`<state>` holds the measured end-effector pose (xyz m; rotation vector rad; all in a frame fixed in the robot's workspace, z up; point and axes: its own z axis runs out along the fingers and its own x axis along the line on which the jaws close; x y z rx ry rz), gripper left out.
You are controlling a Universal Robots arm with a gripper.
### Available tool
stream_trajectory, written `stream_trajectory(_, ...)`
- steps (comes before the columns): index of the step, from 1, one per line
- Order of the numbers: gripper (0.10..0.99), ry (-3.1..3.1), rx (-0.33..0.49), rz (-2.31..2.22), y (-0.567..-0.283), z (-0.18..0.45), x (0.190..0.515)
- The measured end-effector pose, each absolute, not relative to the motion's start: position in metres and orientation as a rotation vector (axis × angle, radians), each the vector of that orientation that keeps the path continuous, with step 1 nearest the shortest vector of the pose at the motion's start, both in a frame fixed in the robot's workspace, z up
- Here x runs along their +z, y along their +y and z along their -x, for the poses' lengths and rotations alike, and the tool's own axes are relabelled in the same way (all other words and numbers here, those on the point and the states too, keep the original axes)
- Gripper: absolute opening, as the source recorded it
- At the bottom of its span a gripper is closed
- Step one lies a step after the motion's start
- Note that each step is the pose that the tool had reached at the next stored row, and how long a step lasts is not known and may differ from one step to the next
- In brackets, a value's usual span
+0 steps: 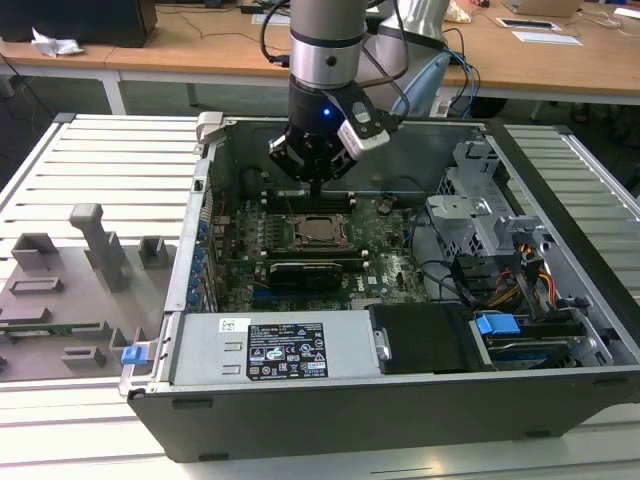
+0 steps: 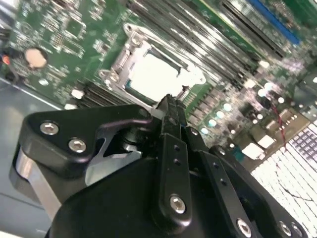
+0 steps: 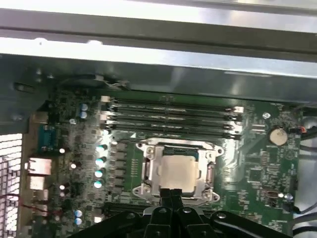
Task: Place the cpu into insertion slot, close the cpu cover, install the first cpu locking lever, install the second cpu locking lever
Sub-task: 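Install the first cpu locking lever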
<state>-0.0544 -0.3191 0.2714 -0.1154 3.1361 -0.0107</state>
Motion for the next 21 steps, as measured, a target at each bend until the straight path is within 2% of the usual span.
stream_trajectory(21, 0.106, 3.135, -0.01, 0.112, -0.319, 0.104, 0.268)
